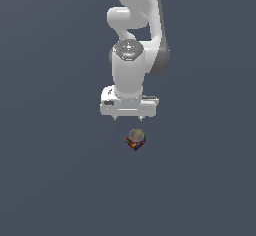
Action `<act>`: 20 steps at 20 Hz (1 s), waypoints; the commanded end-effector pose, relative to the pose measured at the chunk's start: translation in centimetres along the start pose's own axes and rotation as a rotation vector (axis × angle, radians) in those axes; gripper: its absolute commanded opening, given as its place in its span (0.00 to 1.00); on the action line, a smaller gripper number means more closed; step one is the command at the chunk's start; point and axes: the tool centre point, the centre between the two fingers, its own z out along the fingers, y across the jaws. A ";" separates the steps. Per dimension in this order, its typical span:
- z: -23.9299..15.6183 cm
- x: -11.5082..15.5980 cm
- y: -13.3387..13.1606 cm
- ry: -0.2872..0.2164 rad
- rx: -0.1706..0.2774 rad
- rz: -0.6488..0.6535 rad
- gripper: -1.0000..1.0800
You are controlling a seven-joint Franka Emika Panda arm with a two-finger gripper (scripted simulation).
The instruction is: Pick up the object and move it to a goal position.
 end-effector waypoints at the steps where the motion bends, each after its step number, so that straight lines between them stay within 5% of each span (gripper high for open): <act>1: 0.0 0.0 0.0 0.000 0.000 0.000 0.96; 20: -0.4 1.1 0.3 0.027 0.003 0.023 0.96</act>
